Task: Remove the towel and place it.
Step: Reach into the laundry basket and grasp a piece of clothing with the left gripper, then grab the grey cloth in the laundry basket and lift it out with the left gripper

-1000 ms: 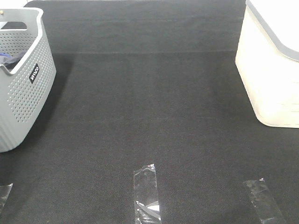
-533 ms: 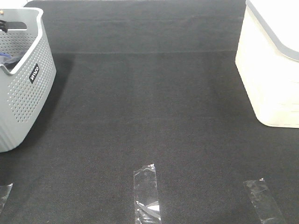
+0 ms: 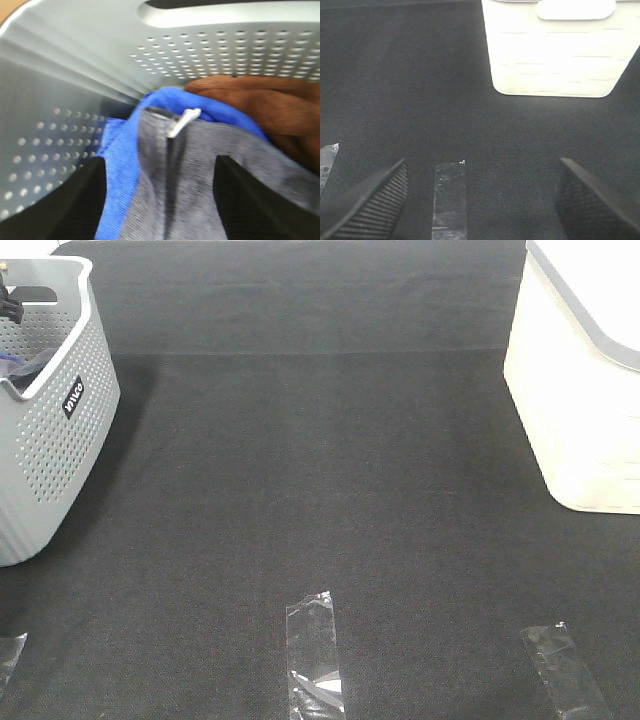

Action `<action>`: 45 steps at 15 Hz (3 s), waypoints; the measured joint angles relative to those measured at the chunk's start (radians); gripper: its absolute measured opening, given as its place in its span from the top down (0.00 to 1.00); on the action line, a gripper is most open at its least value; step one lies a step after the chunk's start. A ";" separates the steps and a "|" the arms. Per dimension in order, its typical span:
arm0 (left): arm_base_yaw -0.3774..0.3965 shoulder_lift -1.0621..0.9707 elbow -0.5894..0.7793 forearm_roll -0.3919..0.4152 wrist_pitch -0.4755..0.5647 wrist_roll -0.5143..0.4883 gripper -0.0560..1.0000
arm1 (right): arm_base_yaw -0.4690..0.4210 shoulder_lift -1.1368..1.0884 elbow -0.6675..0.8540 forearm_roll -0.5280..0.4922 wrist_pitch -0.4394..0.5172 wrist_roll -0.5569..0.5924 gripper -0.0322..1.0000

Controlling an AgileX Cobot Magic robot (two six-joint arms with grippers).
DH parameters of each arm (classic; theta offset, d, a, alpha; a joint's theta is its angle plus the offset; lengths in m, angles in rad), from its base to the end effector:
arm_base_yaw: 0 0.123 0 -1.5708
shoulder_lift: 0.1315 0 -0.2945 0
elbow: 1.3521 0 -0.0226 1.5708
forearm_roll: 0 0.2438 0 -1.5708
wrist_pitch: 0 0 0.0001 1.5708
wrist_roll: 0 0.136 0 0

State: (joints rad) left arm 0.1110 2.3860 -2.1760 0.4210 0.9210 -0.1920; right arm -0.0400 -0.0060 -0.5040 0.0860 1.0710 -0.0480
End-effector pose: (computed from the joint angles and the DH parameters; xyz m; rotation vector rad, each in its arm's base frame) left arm 0.5449 0.1053 0.1795 -0.1750 2.5573 0.4953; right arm 0.0178 0.0096 0.2539 -0.0132 2.0419 0.0479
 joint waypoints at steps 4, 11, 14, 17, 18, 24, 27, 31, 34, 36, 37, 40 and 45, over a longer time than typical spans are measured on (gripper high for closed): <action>0.000 0.006 0.000 0.014 -0.051 -0.012 0.41 | 0.000 0.000 0.000 0.000 0.000 0.000 0.24; 0.022 0.027 -0.001 0.011 -0.035 -0.013 0.47 | 0.000 0.000 0.000 0.000 0.000 0.000 0.24; 0.048 0.032 -0.001 -0.024 -0.029 -0.006 0.47 | 0.000 0.000 0.000 0.000 0.000 0.000 0.24; 0.047 0.032 -0.001 -0.044 -0.032 0.013 0.47 | 0.000 0.000 0.000 0.000 0.000 0.000 0.24; 0.047 0.032 -0.001 -0.044 -0.032 0.014 0.47 | 0.000 0.000 0.000 0.000 0.000 0.000 0.24; 0.045 0.020 -0.001 -0.106 -0.068 0.014 0.47 | 0.000 0.000 0.000 0.000 0.000 0.000 0.24; 0.043 0.034 -0.001 -0.136 -0.099 0.032 0.46 | 0.000 0.000 0.000 0.000 0.000 0.000 0.24; 0.043 0.042 -0.002 -0.137 -0.118 0.053 0.44 | 0.000 0.000 0.000 0.000 0.000 0.000 0.24; 0.043 0.077 -0.002 -0.126 -0.113 0.060 0.45 | 0.000 0.000 0.000 0.000 0.000 0.000 0.24; 0.043 0.082 -0.002 -0.119 -0.113 0.060 0.52 | 0.000 0.000 0.000 0.000 0.000 0.000 0.24; 0.043 0.082 -0.002 -0.115 -0.114 0.060 0.58 | 0.000 0.000 0.000 0.000 0.000 0.000 0.24; 0.043 0.082 -0.002 -0.095 -0.114 0.062 0.72 | 0.000 0.000 0.000 0.000 0.000 0.000 0.24; 0.043 0.082 -0.002 -0.094 -0.114 0.062 0.74 | 0.000 0.000 0.000 0.000 0.000 0.000 0.24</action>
State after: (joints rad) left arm 0.1540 2.4680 -2.1780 0.3270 0.8070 -0.1300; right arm -0.0400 -0.0060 -0.5040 0.0860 1.0710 -0.0480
